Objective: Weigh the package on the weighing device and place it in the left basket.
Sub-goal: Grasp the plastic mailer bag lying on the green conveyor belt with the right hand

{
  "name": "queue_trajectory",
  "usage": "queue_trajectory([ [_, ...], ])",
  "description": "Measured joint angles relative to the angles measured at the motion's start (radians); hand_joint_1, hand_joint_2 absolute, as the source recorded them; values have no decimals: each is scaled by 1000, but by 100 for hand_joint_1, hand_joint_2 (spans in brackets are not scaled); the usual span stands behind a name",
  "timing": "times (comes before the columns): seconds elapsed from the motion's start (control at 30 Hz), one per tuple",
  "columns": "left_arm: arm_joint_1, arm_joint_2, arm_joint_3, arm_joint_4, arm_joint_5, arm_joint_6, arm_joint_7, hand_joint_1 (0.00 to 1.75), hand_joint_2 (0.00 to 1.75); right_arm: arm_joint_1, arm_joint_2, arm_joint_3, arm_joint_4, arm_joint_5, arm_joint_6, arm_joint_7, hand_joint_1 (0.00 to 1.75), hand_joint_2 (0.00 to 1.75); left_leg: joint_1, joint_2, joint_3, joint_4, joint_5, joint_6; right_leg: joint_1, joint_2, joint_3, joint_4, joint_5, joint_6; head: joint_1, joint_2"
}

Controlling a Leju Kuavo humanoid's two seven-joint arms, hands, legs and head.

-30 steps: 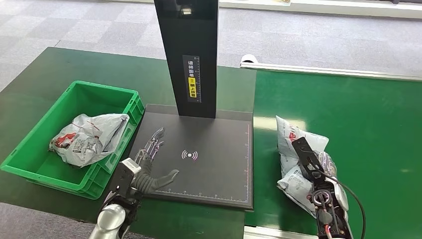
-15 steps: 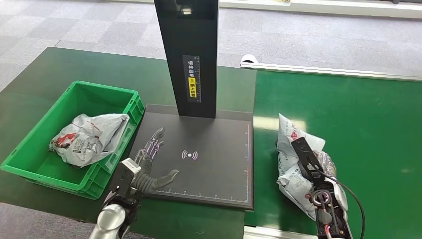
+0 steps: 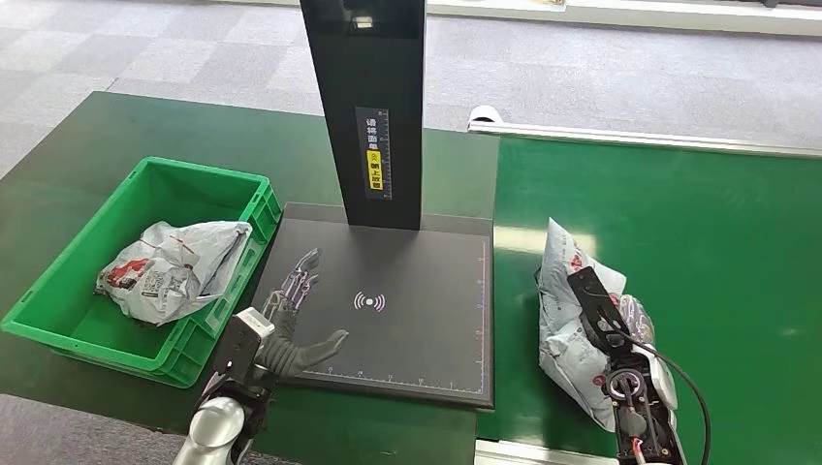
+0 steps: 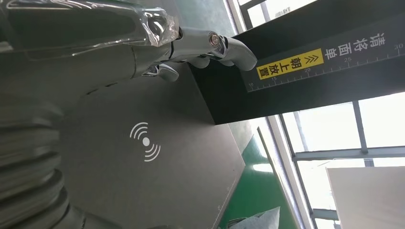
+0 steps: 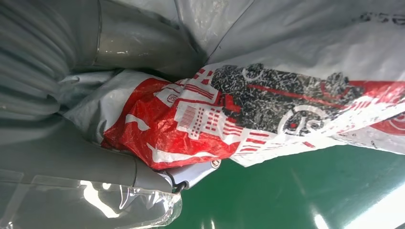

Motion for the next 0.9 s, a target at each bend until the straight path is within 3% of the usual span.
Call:
queue_trajectory([
  [0.7,0,0,8,0,0,0,0,0,175,1,1,0,0,-5,-3,-4,175,175,0,0,0,0,0,0,0,0,0,0,0,0,0,0],
  [0.8,0,0,8,0,-1,-1,-3,0,175,34,21,3,-47,-91,-67,-85,175,175,0,-2,-1,0,0,0,0,-2,0,0,0,0,0,0],
  [0.9,1,-2,9,-2,-9,-8,-19,0,175,149,61,46,-335,-327,-158,-332,175,175,-1,-7,-8,0,1,0,-1,-5,-7,1,0,0,0,0],
])
